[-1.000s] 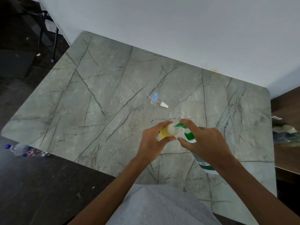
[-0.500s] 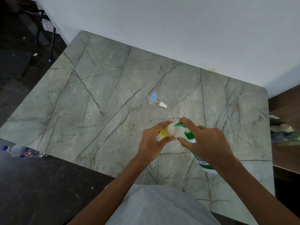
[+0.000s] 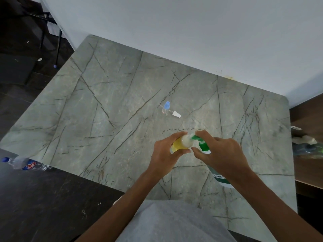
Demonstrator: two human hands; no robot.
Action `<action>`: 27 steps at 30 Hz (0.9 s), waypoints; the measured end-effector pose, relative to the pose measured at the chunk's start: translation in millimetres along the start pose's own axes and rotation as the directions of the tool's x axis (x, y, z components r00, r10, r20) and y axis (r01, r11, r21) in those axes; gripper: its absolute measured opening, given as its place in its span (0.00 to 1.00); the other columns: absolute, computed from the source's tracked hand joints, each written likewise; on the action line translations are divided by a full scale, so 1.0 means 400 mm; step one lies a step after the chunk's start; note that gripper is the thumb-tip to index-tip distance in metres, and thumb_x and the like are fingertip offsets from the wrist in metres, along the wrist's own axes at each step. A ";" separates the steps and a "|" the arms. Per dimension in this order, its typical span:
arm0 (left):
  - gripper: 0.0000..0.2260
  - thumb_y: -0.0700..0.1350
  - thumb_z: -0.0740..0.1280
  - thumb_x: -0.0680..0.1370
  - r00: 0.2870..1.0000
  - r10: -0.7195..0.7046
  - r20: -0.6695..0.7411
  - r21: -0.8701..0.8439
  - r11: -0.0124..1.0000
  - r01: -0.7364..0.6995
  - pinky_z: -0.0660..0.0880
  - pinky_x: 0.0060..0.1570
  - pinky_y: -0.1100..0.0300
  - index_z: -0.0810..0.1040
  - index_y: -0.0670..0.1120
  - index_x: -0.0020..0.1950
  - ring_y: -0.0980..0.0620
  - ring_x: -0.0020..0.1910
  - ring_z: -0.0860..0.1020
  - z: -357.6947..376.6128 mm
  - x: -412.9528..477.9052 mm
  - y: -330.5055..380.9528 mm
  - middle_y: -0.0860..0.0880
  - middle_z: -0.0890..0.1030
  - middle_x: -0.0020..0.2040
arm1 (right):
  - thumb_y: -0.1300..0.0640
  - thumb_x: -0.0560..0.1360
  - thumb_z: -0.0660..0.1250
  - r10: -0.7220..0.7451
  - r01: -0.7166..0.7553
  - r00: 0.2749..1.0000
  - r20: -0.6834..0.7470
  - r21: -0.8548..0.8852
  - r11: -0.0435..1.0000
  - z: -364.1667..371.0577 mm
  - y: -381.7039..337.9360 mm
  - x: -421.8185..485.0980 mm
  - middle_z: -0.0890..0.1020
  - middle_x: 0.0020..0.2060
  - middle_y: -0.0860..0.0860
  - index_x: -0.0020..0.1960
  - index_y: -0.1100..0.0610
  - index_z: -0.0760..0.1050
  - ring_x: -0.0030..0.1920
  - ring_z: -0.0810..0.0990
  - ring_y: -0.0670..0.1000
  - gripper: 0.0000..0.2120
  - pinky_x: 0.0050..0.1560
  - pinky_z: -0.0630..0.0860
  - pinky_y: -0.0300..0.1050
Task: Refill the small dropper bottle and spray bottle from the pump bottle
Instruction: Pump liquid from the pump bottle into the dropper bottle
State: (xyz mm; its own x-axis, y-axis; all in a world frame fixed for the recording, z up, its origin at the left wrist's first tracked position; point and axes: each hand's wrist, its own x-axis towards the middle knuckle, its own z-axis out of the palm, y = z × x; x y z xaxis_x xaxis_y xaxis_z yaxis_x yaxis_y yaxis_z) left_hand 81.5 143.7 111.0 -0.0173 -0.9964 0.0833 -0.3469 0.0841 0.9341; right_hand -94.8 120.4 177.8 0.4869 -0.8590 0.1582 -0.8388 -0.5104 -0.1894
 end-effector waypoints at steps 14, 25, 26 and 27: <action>0.24 0.48 0.76 0.70 1.000 -0.005 -0.006 0.003 1.000 0.005 0.78 0.54 0.66 0.76 0.49 0.65 0.61 0.55 0.79 -0.007 -0.003 -0.015 0.57 0.80 0.58 | 0.43 0.65 0.75 -0.031 0.033 0.999 0.024 -0.105 0.994 -0.001 -0.011 0.006 0.78 0.25 0.46 0.61 0.51 0.70 0.17 0.67 0.43 0.29 0.20 0.64 0.31; 0.23 0.48 0.76 0.71 1.000 -0.002 -0.003 -0.012 1.000 0.002 0.79 0.52 0.59 0.77 0.49 0.64 0.59 0.54 0.80 -0.007 -0.003 -0.010 0.55 0.82 0.57 | 0.46 0.67 0.74 -0.017 0.017 1.000 -0.015 -0.026 1.000 0.002 -0.011 0.005 0.81 0.28 0.49 0.56 0.52 0.70 0.20 0.72 0.46 0.23 0.21 0.73 0.37; 0.23 0.48 0.76 0.71 1.000 -0.002 -0.004 -0.013 1.000 0.002 0.79 0.52 0.60 0.76 0.50 0.64 0.60 0.54 0.79 -0.007 -0.002 -0.009 0.56 0.82 0.57 | 0.45 0.68 0.73 -0.009 0.009 1.000 -0.008 -0.039 0.999 0.002 -0.012 0.006 0.80 0.28 0.49 0.57 0.52 0.69 0.20 0.72 0.46 0.23 0.21 0.73 0.38; 0.23 0.48 0.76 0.71 1.000 -0.003 -0.005 -0.016 1.000 0.002 0.79 0.52 0.61 0.76 0.50 0.64 0.60 0.54 0.79 -0.009 0.000 -0.008 0.57 0.81 0.57 | 0.44 0.68 0.72 0.006 -0.005 1.000 0.004 -0.052 0.999 0.001 -0.013 0.007 0.80 0.27 0.48 0.59 0.51 0.68 0.19 0.72 0.46 0.24 0.22 0.74 0.39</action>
State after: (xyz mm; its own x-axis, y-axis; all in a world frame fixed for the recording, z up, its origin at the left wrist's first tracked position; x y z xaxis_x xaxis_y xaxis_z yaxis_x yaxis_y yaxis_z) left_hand 85.8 143.7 109.3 -0.0121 -0.9965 0.0824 -0.3320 0.0818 0.9397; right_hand -89.1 120.6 178.8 0.4832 -0.8621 0.1529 -0.8530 -0.5029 -0.1396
